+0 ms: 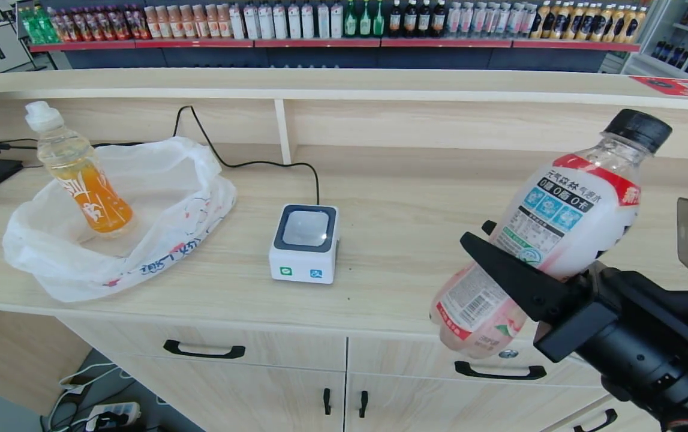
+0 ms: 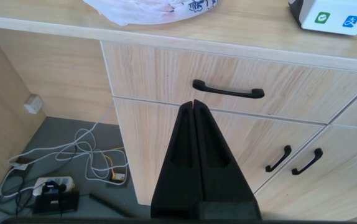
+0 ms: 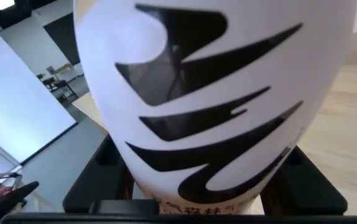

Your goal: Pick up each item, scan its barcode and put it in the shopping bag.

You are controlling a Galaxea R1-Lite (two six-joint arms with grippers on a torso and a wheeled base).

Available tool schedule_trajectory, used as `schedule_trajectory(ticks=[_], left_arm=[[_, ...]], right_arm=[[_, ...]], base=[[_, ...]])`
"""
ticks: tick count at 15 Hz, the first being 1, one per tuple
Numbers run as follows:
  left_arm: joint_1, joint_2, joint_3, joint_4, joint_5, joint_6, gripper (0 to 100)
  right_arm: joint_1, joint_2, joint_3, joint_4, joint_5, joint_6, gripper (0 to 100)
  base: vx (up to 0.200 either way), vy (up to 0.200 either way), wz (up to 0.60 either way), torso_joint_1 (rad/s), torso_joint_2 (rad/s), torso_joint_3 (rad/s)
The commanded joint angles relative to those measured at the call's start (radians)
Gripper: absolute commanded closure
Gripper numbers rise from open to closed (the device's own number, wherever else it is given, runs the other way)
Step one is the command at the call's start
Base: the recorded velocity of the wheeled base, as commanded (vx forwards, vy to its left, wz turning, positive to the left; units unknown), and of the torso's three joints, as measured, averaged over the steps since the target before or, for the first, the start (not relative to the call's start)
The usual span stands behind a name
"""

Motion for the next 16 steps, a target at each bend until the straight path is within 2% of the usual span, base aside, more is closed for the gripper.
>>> schedule_trajectory(ticks=[1,5,11,13,16], left_arm=[[0.0,0.0,0.0,0.0,0.0,0.0,100],[0.0,0.0,0.0,0.0,0.0,0.0,100],[0.0,0.0,0.0,0.0,0.0,0.0,100],[0.0,0.0,0.0,0.0,0.0,0.0,100],[0.0,0.0,0.0,0.0,0.0,0.0,100]], right_arm=[[0.008,-0.008,-0.014,0.0,0.028,0.046,100],[0.061,-0.048,-0.013,0.0,0.085,0.175,100],[0.17,-0.1,-0.011,0.0,0.1,0.224,100],[0.239,-0.135,0.001,0.0,0.1,0.256,100],[0.25,-0.14,-0.013,0.0,0.1,0.291,100]], base=[[0.0,0.0,0.0,0.0,0.0,0.0],[0.0,0.0,0.0,0.0,0.0,0.0],[0.0,0.0,0.0,0.0,0.0,0.0],[0.0,0.0,0.0,0.0,0.0,0.0],[0.0,0.0,0.0,0.0,0.0,0.0]])
